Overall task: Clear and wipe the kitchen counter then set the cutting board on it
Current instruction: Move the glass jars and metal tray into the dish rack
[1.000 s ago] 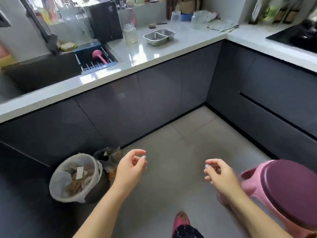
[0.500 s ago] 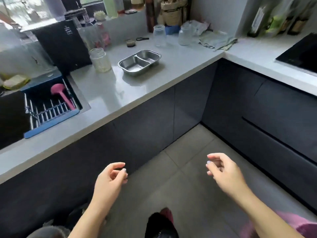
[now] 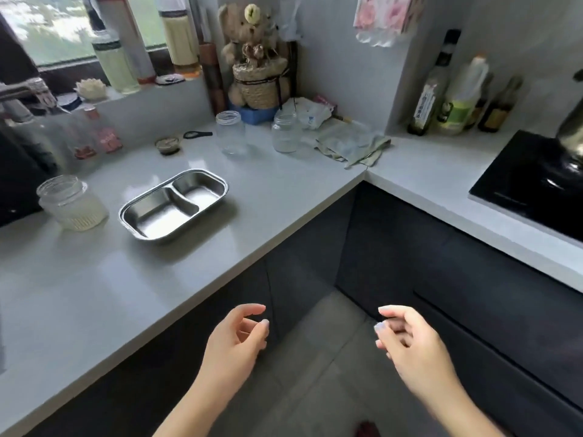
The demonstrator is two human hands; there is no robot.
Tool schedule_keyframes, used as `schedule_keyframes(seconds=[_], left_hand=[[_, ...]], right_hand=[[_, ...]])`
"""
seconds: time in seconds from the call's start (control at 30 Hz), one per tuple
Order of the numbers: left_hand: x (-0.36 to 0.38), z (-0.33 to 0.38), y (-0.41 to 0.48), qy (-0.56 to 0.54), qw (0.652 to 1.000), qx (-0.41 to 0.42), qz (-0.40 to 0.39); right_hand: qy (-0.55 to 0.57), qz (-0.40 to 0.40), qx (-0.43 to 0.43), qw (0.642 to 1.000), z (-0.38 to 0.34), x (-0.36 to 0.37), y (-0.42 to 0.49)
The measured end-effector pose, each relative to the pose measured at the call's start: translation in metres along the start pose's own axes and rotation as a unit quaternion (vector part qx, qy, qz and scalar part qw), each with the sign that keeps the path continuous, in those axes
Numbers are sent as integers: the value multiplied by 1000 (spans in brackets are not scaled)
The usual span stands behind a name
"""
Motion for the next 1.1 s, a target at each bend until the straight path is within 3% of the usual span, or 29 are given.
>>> schedule_keyframes(seconds=[0.3, 0.6, 0.87, 1.1], left_hand=[[64, 63, 130, -11, 993, -38, 109], [69, 65, 243, -23, 981, -43, 189], [44, 58, 358, -22, 972, -45, 229], [-15, 60, 446, 43, 933, -76, 348]], right_hand=[[-31, -85, -74, 993, -45, -38, 178], [-100, -201, -116, 968, -111, 31, 307], [-144, -152, -141, 968, -173, 77, 412], [-146, -184, -156, 959, -220, 135, 480]])
Point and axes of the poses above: each hand's wrist, its own y-axis towards the middle knuckle, its own x-axis out of the palm, z = x × y, the point moved 4 cm from there along y, towards the middle knuckle, and after that the axes turned 7 degrees about x, right-handed, at the moved point
